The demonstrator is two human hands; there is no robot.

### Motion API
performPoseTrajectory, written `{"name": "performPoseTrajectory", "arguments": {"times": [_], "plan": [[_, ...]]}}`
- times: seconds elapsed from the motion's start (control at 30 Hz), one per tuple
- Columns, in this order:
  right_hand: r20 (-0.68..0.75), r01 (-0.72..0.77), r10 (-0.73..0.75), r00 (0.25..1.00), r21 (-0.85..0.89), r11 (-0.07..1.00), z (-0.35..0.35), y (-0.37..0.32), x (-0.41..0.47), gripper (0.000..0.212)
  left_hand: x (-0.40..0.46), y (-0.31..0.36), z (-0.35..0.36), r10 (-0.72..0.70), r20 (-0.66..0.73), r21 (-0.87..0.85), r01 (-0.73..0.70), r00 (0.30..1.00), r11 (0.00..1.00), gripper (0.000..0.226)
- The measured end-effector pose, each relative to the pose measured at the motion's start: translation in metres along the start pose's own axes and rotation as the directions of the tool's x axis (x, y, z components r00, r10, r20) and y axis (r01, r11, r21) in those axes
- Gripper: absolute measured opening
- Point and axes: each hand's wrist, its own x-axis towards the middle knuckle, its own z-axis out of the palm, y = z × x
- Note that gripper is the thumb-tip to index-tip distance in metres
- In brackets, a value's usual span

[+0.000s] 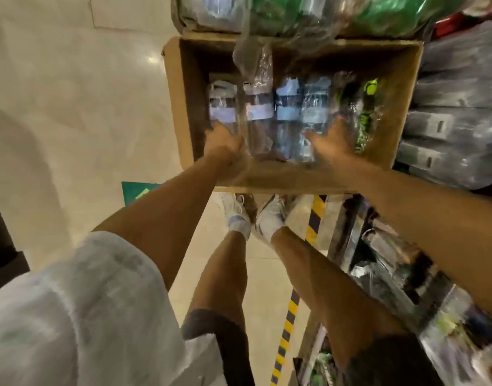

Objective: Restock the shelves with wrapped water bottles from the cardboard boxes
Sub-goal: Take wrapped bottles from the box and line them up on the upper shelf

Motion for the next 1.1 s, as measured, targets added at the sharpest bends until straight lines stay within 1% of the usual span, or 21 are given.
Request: {"name": "performPoseTrajectory", "arguments": {"times": [0.1, 0.13, 0.17, 0.2, 0.27, 0.3, 0.4, 0.5, 0.6, 0.63, 0.7, 0.73, 0.77, 0.8, 0.83, 0.87, 0.9, 0.97, 1.0, 1.03, 1.1], "plan": [[-0.055, 0.08, -0.084, 0.995, -0.072, 0.994, 0.016, 0.007, 0.045, 0.089, 0.044, -0.008, 0.017, -0.084, 0.003, -0.142, 0.083, 0.996, 0.986, 0.061], [-0.07, 0.104, -0.11, 0.991, -0.083, 0.991, 0.02, 0.01, 0.057, 0.09, 0.061, -0.012, 0.024, -0.106, -0.002, -0.201, 0.103, 0.994, 0.974, 0.057], [-0.081, 0.11, -0.118, 0.99, -0.091, 0.99, 0.025, 0.012, 0.068, 0.094, 0.076, -0.017, 0.03, -0.12, -0.015, -0.232, 0.113, 0.993, 0.966, 0.059], [-0.092, 0.115, -0.125, 0.988, -0.105, 0.988, 0.029, 0.013, 0.076, 0.099, 0.098, -0.027, 0.04, -0.123, -0.045, -0.26, 0.107, 0.991, 0.96, 0.072], [-0.118, 0.113, -0.126, 0.985, -0.11, 0.987, 0.035, 0.014, 0.093, 0.106, 0.144, -0.048, 0.062, -0.15, -0.099, -0.282, 0.116, 0.984, 0.952, 0.108], [-0.133, 0.112, -0.123, 0.983, -0.086, 0.99, 0.037, 0.014, 0.1, 0.11, 0.145, -0.047, 0.064, -0.152, -0.101, -0.303, 0.115, 0.983, 0.946, 0.114], [-0.189, 0.114, -0.111, 0.976, 0.001, 0.994, 0.044, 0.015, 0.118, 0.116, 0.114, -0.022, 0.05, -0.116, -0.137, -0.284, 0.073, 0.984, 0.956, 0.107], [-0.16, 0.071, -0.074, 0.984, -0.023, 0.997, 0.052, 0.014, 0.13, 0.121, 0.117, -0.02, 0.054, -0.106, -0.127, -0.277, 0.067, 0.986, 0.958, 0.113], [-0.173, 0.025, -0.027, 0.985, -0.015, 1.0, 0.054, 0.012, 0.138, 0.121, 0.121, -0.021, 0.056, -0.095, -0.091, -0.387, 0.052, 0.991, 0.921, 0.099], [-0.186, 0.013, -0.013, 0.982, -0.003, 1.0, 0.055, 0.012, 0.14, 0.12, 0.122, -0.023, 0.055, -0.094, -0.081, -0.412, 0.052, 0.992, 0.909, 0.097], [-0.176, -0.008, 0.015, 0.984, 0.045, 0.999, 0.053, 0.012, 0.14, 0.114, 0.133, -0.031, 0.054, -0.111, -0.077, -0.441, 0.066, 0.991, 0.895, 0.114], [-0.17, 0.001, 0.014, 0.985, 0.09, 0.996, 0.051, 0.011, 0.138, 0.107, 0.139, -0.036, 0.055, -0.108, -0.068, -0.45, 0.067, 0.992, 0.89, 0.118], [-0.16, 0.011, 0.012, 0.987, 0.145, 0.989, 0.049, 0.01, 0.135, 0.099, 0.141, -0.039, 0.055, -0.105, -0.045, -0.472, 0.072, 0.993, 0.879, 0.113], [-0.138, 0.019, 0.01, 0.99, 0.202, 0.979, 0.046, 0.009, 0.13, 0.093, 0.13, -0.035, 0.051, -0.097, 0.002, -0.49, 0.086, 0.995, 0.868, 0.1], [-0.108, 0.02, 0.008, 0.994, 0.25, 0.968, 0.042, 0.008, 0.122, 0.091, 0.113, -0.028, 0.043, -0.079, 0.053, -0.504, 0.095, 0.995, 0.858, 0.078], [-0.076, 0.012, 0.011, 0.997, 0.288, 0.957, 0.037, 0.007, 0.113, 0.092, 0.1, -0.024, 0.038, -0.053, 0.087, -0.518, 0.091, 0.995, 0.85, 0.05], [-0.037, -0.002, 0.015, 0.999, 0.325, 0.946, 0.03, 0.006, 0.101, 0.09, 0.089, -0.022, 0.035, -0.048, 0.108, -0.523, 0.097, 0.993, 0.847, 0.029], [0.06, -0.021, -0.003, 0.998, 0.399, 0.917, 0.016, 0.006, 0.073, 0.08, 0.062, -0.022, 0.026, -0.011, 0.147, -0.535, 0.089, 0.989, 0.84, 0.026], [0.102, -0.026, -0.019, 0.995, 0.426, 0.905, 0.009, 0.006, 0.056, 0.075, 0.048, -0.023, 0.018, 0.013, 0.172, -0.571, 0.089, 0.985, 0.816, 0.026], [0.14, -0.036, -0.03, 0.99, 0.445, 0.895, 0.001, 0.005, 0.037, 0.071, 0.032, -0.025, 0.01, 0.041, 0.203, -0.593, 0.089, 0.978, 0.8, 0.033], [0.186, -0.056, -0.044, 0.982, 0.501, 0.864, -0.016, 0.002, -0.001, 0.067, -0.003, -0.024, -0.009, 0.104, 0.269, -0.585, 0.076, 0.958, 0.808, 0.06]]}}
